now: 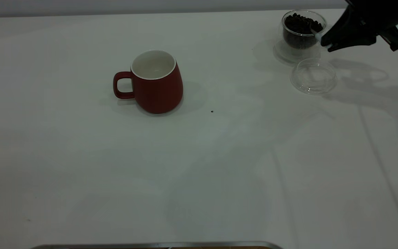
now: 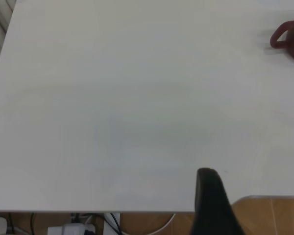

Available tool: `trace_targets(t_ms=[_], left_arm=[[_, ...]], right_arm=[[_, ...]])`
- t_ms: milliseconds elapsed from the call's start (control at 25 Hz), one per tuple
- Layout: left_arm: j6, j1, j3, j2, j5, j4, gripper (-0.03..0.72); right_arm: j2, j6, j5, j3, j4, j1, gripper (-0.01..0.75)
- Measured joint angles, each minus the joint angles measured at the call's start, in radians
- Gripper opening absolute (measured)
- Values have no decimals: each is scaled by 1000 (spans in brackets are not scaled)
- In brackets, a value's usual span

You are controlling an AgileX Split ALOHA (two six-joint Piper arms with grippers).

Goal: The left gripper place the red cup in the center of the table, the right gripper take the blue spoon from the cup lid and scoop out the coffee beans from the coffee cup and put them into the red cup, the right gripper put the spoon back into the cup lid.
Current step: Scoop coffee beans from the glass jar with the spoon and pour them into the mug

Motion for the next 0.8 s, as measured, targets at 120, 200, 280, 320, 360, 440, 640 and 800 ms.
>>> trace_targets(t_ms=[120,200,280,320,360,440,640,800], left_arm=[[0,0,0,0,0,0,515],[0,0,0,0,0,0,515],[0,0,0,0,0,0,515],[0,0,0,0,0,0,515],[0,0,0,0,0,0,515],[-1,0,0,0,0,0,515],[-2,0,0,0,0,0,515],[-3,0,0,0,0,0,515]], right_arm=[[0,32,16,-9,-27,5,103],[0,39,31,-9,-29,5,103],[0,40,46,-11,-28,5,103],[0,40,54,-11,-24,4,103],[0,40,64,-13,-19,3,103],[0,36,87,-13,-2,-5,103],[0,3,136,-13,48,-46,103],[0,-6,154,-14,52,-69,103]])
